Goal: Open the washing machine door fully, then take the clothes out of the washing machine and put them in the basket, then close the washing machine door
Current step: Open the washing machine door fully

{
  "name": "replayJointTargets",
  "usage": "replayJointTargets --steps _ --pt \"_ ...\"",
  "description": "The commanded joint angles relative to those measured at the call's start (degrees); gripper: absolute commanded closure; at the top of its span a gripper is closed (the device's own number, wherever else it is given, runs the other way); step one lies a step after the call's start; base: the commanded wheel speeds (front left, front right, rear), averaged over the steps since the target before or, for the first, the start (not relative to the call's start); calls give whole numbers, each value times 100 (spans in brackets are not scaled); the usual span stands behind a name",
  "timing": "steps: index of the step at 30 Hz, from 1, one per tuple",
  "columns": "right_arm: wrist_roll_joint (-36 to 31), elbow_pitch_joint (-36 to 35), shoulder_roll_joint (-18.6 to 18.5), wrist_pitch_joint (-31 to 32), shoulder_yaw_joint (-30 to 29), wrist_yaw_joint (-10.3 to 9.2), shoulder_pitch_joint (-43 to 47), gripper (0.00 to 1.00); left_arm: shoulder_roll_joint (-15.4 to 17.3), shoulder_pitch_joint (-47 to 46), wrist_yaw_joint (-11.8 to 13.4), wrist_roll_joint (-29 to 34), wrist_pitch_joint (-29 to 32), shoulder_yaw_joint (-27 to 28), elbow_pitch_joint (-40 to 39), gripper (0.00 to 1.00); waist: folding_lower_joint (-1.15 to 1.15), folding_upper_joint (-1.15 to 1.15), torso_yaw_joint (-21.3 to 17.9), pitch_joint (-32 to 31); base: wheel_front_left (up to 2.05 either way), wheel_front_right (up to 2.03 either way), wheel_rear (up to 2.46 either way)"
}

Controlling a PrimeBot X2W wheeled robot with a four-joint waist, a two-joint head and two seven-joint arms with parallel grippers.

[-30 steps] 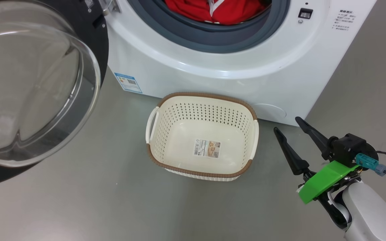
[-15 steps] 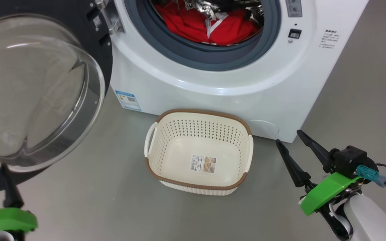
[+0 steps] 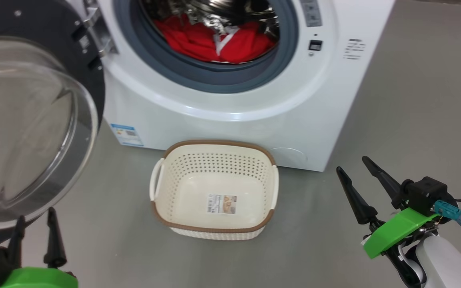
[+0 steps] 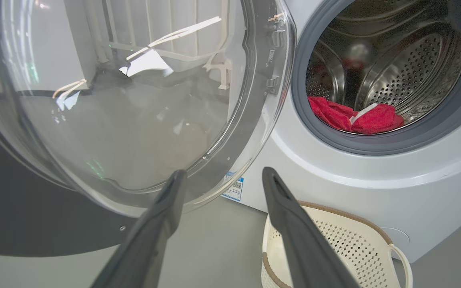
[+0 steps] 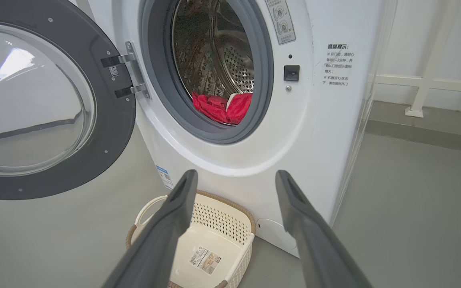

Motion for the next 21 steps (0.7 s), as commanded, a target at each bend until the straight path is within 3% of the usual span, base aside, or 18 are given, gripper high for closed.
replayJointTargets --steps 1,5,21 --pt "49 -160 -14 -68 41 9 112 0 227 3 -17 -75 -46 102 -187 0 0 0 -185 -28 0 0 0" --pt "24 -195 26 -68 -81 9 186 0 388 102 -17 -198 -46 -309 -310 0 0 0 -511 -43 0 0 0" --pt "39 -285 -45 -68 -385 9 620 0 545 494 -17 -685 -46 -938 -697 0 0 0 -1366 -266 0 0 0"
